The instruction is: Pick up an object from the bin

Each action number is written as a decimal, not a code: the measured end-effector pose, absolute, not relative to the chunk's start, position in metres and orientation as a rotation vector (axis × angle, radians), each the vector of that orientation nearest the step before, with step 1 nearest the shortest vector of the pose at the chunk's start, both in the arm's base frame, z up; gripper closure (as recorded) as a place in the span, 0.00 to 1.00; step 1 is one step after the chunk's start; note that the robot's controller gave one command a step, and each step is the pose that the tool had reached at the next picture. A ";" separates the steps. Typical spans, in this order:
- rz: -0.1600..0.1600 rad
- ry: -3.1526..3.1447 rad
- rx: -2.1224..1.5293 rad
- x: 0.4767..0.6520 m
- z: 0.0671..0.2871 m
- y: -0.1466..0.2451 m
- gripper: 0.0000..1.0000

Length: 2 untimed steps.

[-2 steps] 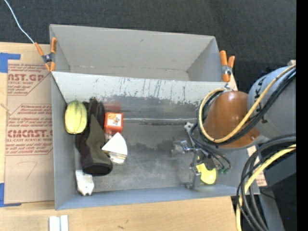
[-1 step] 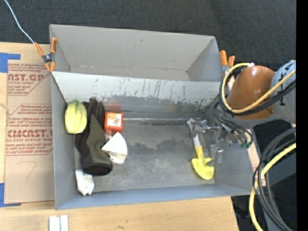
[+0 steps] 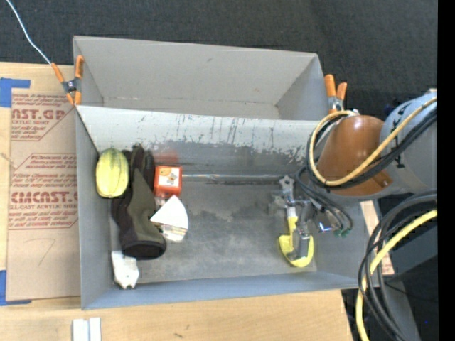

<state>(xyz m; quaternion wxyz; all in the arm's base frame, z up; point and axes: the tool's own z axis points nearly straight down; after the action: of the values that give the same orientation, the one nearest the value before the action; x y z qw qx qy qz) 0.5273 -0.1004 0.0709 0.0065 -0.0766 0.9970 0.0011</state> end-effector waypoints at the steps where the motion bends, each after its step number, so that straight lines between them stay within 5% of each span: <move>1: 0.001 3.128 -0.207 0.506 0.070 -0.076 1.00; 2: 0.000 3.128 -0.206 0.506 0.070 -0.076 1.00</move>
Offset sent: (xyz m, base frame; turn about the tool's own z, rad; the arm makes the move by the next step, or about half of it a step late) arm 0.0000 0.0000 0.0000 0.0000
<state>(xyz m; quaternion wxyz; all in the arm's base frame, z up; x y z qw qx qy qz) 0.5055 -0.0764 0.0701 0.0034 -0.0658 0.9978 0.0002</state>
